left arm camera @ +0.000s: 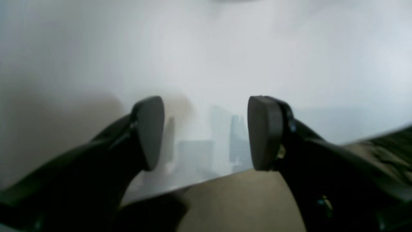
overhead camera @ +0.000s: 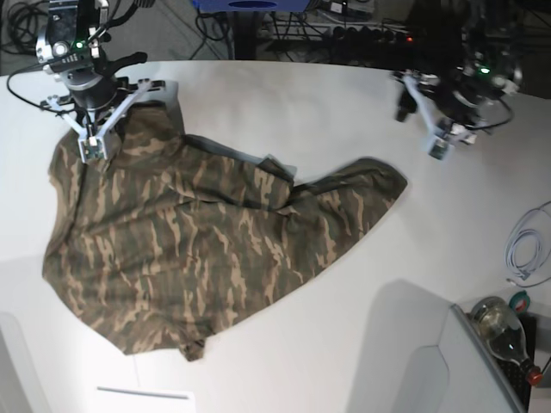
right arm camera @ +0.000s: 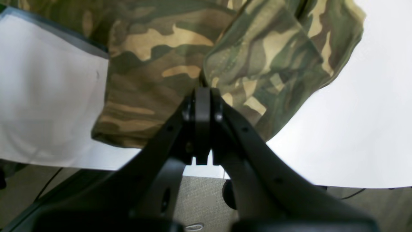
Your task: Layout the t-shirt on the table in an organized manner, then fold the t-shirt properly
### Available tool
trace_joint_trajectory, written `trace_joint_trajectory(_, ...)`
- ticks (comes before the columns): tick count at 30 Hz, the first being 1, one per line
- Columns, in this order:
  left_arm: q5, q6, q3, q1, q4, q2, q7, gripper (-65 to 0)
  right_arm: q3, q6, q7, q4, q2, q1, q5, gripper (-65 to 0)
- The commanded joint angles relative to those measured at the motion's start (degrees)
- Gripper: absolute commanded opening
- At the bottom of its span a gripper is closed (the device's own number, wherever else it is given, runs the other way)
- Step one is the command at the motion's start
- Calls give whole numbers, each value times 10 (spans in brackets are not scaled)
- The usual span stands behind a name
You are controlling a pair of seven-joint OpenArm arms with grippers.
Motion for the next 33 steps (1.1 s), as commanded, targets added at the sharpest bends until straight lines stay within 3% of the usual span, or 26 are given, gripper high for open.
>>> trace_joint_trajectory(1, -31, 1, 5, -1, 8, 5, -8, -262, 2, -2, 11, 10, 2, 0, 2, -647)
trace_joint_trajectory(5, -173, -18, 8, -3, -32, 50, -39, -255, 1, -2, 11, 10, 2, -3, 2, -647)
trace_joint_trajectory(8, -267, -68, 17, -2, -98, 61, -119, -253, -1, -2, 11, 9, 2, -4, 2, -647)
trace_joint_trajectory(10, -323, -126, 22, -4, -156, 69, -155, -253, -1, -2, 10, 9, 2, -5, 2, -647)
trace_joint_trajectory(13, -384, -126, 36, -36, -230, 71, -169, -253, -1, -2, 10, 8, 2, -7, 2, -648)
trace_joint_trajectory(17, -410, -126, 84, -74, -278, 76, -167, -253, -2, -2, 10, 8, 2, -7, 1, -648)
trace_joint_trajectory(27, -327, -126, 113, -110, -253, 119, -168, -260, -2, -2, 10, 8, 4, -4, 0, -648)
trace_joint_trajectory(30, -208, -126, 132, -105, -185, 128, -190, -260, -2, -2, 10, 7, 5, -3, 0, -648)
trace_joint_trajectory(31, -143, -123, 151, -98, -157, 129, -212, -260, -2, -2, 10, 7, 5, -3, 0, -648)
trace_joint_trajectory(33, -1, -80, 193, -81, -103, 123, -252, -260, -2, -2, 10, 7, 5, -3, 1, -648)
